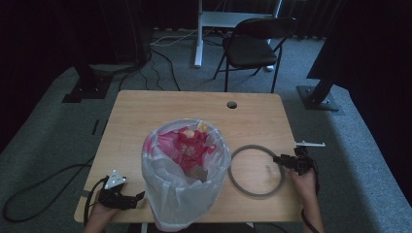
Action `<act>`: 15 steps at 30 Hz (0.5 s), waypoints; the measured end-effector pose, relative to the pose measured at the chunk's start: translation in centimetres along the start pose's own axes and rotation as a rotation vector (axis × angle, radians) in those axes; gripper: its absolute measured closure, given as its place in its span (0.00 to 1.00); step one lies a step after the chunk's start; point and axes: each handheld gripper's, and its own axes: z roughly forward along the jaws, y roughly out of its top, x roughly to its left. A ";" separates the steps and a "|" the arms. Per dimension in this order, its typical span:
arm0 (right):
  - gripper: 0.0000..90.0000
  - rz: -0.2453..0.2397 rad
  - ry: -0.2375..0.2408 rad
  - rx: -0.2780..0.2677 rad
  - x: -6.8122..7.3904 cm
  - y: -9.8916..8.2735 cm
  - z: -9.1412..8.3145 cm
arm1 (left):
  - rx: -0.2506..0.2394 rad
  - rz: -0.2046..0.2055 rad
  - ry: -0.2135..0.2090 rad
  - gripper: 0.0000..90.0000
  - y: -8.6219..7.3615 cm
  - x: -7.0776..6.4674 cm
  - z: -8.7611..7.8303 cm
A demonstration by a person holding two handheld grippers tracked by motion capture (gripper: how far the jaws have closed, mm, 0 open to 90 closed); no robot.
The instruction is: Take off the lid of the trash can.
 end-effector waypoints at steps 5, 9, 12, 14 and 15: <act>0.39 -0.027 0.073 -0.041 1.1 0.6 -0.5 | -0.001 0.001 -0.001 0.01 0.0 -0.1 0.0; 0.30 -0.058 0.124 -0.067 2.1 1.1 -0.8 | -0.004 0.000 0.001 0.01 0.0 -0.1 -0.1; 0.23 -0.091 0.180 -0.091 2.7 1.3 -1.0 | -0.006 0.001 -0.002 0.01 0.1 -0.2 -0.2; 0.19 -0.106 0.213 -0.117 3.2 1.5 -1.2 | -0.010 0.002 -0.014 0.01 0.2 -0.3 -0.4; 0.18 -0.115 0.233 -0.132 3.5 1.6 -1.4 | -0.014 0.004 -0.019 0.01 0.2 -0.3 -0.5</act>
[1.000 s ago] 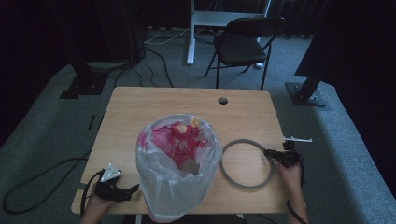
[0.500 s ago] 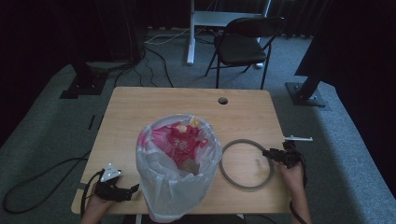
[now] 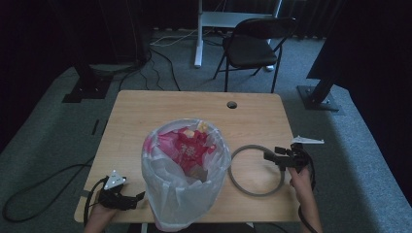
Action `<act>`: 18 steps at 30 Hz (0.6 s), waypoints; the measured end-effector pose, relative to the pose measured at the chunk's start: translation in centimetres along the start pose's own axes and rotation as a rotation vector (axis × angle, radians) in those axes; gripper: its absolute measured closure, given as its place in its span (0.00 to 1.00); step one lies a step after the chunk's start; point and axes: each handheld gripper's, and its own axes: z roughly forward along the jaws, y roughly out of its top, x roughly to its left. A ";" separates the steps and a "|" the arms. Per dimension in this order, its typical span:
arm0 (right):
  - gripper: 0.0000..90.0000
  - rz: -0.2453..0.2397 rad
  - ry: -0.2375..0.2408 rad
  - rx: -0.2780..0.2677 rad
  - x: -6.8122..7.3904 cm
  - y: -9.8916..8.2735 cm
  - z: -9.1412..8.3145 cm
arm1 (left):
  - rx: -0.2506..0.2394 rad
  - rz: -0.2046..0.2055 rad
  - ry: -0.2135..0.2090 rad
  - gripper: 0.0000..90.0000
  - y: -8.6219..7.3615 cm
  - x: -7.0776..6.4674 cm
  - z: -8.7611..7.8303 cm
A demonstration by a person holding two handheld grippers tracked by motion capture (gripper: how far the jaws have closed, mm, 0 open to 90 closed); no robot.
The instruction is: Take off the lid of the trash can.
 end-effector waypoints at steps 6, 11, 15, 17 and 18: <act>0.13 -0.056 0.031 -0.057 2.4 1.4 -0.6 | -0.063 -0.007 -0.068 0.01 1.2 -0.7 -1.7; 0.13 -0.093 0.073 -0.073 4.5 2.9 -1.0 | -0.088 0.023 -0.112 0.01 2.7 -1.9 -3.6; 0.13 -0.134 0.107 -0.092 6.0 3.9 -1.6 | -0.102 0.042 -0.148 0.01 3.8 -2.7 -5.1; 0.13 -0.147 0.123 -0.104 6.6 4.3 -1.9 | -0.106 0.040 -0.153 0.01 4.2 -3.0 -5.8; 0.13 -0.147 0.123 -0.104 6.6 4.3 -1.9 | -0.106 0.040 -0.153 0.01 4.2 -3.0 -5.8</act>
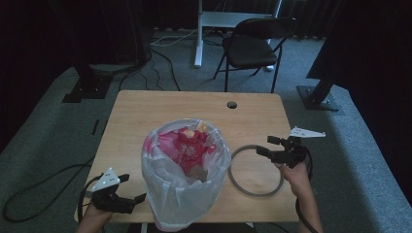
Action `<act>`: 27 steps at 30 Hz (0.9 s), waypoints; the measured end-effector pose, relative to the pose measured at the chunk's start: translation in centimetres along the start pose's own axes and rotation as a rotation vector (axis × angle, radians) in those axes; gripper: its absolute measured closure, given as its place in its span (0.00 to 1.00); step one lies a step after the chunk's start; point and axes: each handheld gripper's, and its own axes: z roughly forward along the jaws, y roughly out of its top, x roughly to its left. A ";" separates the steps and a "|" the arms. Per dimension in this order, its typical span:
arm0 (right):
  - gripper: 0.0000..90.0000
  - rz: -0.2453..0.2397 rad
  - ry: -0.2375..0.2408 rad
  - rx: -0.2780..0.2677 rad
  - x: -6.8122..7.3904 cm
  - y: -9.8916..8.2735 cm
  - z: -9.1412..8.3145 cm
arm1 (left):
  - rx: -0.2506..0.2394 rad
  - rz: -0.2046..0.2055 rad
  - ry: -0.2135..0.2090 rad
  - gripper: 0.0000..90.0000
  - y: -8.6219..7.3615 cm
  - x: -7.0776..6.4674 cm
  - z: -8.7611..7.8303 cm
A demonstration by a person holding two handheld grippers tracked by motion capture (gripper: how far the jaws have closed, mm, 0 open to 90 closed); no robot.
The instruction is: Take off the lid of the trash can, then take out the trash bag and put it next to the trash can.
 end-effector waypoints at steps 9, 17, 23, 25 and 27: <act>0.13 -0.068 0.012 -0.019 2.7 2.9 -0.1 | 0.041 0.021 -0.045 0.00 1.9 -2.4 -1.4; 0.14 -0.111 0.060 -0.042 5.1 5.7 0.9 | 0.029 0.027 -0.083 0.00 2.8 -3.6 -2.2; 0.15 -0.140 0.114 -0.027 7.0 7.3 2.7 | -0.004 0.031 -0.115 0.00 3.4 -4.3 -3.1; 0.15 -0.147 0.139 -0.011 8.0 8.1 4.0 | -0.027 0.030 -0.132 0.00 3.7 -4.7 -3.5; 0.15 -0.152 0.152 0.002 8.5 8.5 4.9 | -0.041 0.038 -0.137 0.00 4.1 -5.3 -3.6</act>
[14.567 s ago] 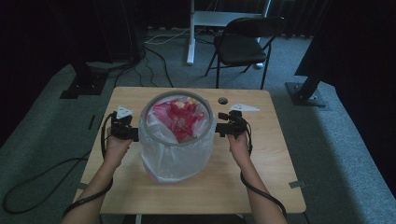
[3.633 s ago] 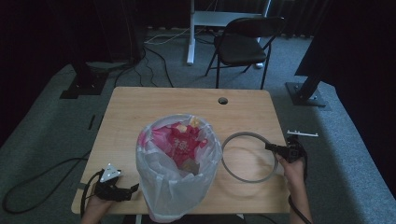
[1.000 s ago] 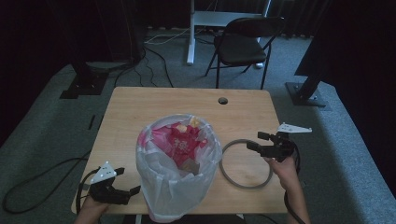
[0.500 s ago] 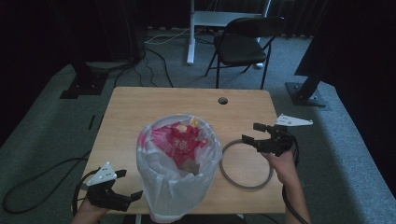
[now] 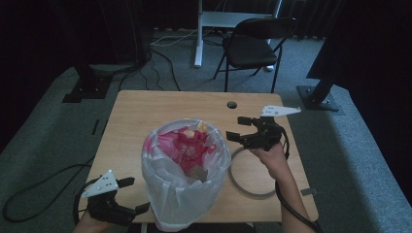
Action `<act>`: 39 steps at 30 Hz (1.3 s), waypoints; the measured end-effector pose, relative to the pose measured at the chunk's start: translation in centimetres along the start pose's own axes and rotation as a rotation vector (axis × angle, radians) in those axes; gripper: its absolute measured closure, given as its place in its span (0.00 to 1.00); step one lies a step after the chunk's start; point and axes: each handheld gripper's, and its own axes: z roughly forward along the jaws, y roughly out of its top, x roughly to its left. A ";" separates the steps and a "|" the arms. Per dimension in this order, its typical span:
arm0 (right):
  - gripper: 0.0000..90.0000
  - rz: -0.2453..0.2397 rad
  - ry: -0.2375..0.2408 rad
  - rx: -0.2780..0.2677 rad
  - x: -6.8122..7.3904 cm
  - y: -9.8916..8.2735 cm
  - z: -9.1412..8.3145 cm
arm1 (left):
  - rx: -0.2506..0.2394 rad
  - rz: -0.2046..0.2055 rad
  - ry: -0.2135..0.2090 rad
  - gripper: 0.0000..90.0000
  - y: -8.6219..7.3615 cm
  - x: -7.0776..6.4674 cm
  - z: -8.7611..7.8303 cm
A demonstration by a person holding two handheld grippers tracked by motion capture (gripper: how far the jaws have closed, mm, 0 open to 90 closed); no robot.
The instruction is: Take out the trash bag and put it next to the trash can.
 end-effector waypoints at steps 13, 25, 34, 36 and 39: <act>0.15 0.045 0.066 0.112 0.3 0.2 4.9 | 0.000 0.045 -0.030 0.00 1.5 -2.0 2.2; 0.28 0.054 0.127 0.163 0.4 0.0 5.9 | -0.007 -0.003 0.095 0.03 1.2 -0.9 3.4; 0.50 0.060 0.189 0.172 0.5 -0.2 6.0 | -0.018 0.012 0.078 0.09 1.2 0.1 3.0; 0.51 0.042 0.171 0.182 0.7 -0.1 6.0 | -0.025 0.029 0.073 0.16 1.2 0.0 2.9; 0.52 0.029 0.156 0.192 0.9 0.0 5.9 | -0.029 0.043 0.058 0.22 1.2 0.0 2.7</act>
